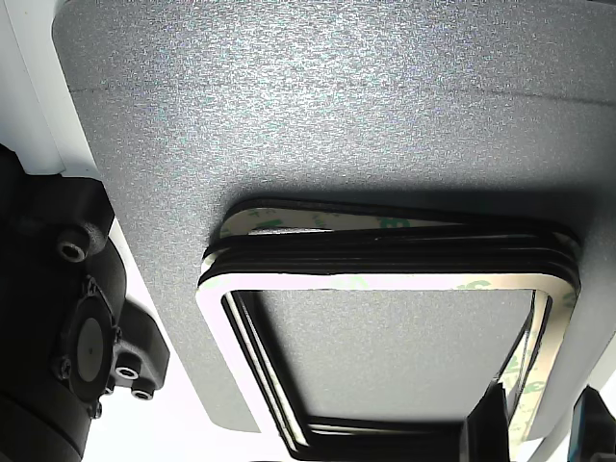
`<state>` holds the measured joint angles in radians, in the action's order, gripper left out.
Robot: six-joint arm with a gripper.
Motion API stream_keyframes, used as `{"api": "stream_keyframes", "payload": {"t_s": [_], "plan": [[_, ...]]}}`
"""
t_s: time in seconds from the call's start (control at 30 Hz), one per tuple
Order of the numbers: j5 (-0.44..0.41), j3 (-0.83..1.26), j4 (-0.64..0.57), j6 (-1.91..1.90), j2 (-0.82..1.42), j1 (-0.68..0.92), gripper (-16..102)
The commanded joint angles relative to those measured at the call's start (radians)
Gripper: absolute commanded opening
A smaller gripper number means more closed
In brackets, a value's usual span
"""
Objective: Grab top frame and put it into gray box.
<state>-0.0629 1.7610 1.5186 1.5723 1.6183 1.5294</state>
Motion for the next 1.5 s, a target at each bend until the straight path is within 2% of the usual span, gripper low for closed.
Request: {"api": "stream_keyframes", "payload": {"t_s": [0.0,0.3,0.7,1.47], "plan": [[0.002,-0.003,-0.025,-0.011,0.014,-0.006,78],[0.006,0.012,-0.054,-0.015,-0.003,-0.002,70],[0.008,-0.043,-0.023,0.005,-0.041,-0.002,53],[-0.017,0.005,-0.083,0.011,-0.040,-0.006,37]]}}
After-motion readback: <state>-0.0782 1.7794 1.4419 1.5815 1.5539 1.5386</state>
